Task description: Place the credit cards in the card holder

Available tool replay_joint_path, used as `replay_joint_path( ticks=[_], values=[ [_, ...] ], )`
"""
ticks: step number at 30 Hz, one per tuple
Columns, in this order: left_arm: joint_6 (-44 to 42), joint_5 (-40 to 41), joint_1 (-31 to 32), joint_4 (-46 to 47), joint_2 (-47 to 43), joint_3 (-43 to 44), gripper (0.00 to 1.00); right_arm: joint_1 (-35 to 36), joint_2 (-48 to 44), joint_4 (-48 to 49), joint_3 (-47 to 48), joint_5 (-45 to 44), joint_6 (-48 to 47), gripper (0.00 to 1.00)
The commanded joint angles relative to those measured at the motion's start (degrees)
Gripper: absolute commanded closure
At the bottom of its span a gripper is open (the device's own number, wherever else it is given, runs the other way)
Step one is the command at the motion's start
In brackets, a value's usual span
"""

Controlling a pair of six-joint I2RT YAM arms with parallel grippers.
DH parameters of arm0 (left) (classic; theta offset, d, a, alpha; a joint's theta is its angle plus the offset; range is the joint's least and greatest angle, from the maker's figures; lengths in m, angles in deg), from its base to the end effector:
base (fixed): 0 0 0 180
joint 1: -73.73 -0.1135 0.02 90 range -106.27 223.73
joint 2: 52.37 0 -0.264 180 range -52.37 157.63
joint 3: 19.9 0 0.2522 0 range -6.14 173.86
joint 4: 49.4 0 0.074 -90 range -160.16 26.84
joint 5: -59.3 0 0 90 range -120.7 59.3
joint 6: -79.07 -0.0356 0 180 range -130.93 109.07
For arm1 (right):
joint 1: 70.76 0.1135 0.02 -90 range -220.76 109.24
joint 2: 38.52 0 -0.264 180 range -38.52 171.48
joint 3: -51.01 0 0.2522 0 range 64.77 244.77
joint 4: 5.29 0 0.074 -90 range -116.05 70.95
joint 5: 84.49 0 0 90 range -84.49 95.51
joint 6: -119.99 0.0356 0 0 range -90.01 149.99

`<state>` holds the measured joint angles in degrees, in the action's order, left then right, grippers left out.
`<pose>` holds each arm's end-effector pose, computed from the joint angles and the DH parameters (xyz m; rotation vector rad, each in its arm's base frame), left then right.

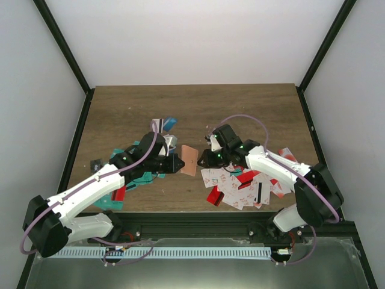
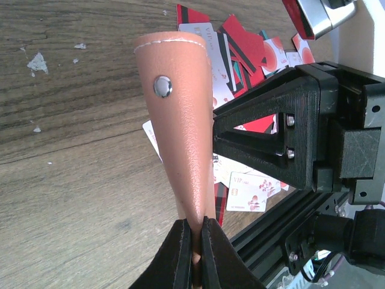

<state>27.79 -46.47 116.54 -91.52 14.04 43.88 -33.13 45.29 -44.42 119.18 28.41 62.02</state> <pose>0.1718 -0.1723 0.2676 0.2379 2.5409 -0.9606 0.2260 0.1917 0.2207 -0.3060 2.6941 0.9406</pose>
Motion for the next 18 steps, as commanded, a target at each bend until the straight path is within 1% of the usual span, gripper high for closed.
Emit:
replay_joint_path(
  ticks=[1, 5, 8, 13, 18],
  values=[
    [-0.62, -0.92, 0.36, 1.64, -0.28, 0.07, 0.96, -0.49, 0.47, 1.52, 2.16, 1.81, -0.91, 0.81],
    [-0.83, -1.1, 0.36, 2.04, -0.1, 0.0, 0.96, -0.45, 0.99, 1.57, 2.1, 2.44, -0.9, 0.94],
    [-0.73, -1.11, 0.28, 2.42, 0.03, -0.51, 0.96, -0.49, 1.09, 1.46, 1.86, 2.93, -0.59, 0.98],
    [-0.49, 0.65, 0.15, 1.59, 0.59, -1.64, 0.95, -0.45, 0.71, 1.48, 0.67, 5.8, -0.21, 0.99],
    [-0.88, 0.86, -0.18, 1.67, 2.43, -4.57, 0.92, -0.36, 0.04, 3.68, -3.26, 10.3, 1.62, 0.99]
  ],
)
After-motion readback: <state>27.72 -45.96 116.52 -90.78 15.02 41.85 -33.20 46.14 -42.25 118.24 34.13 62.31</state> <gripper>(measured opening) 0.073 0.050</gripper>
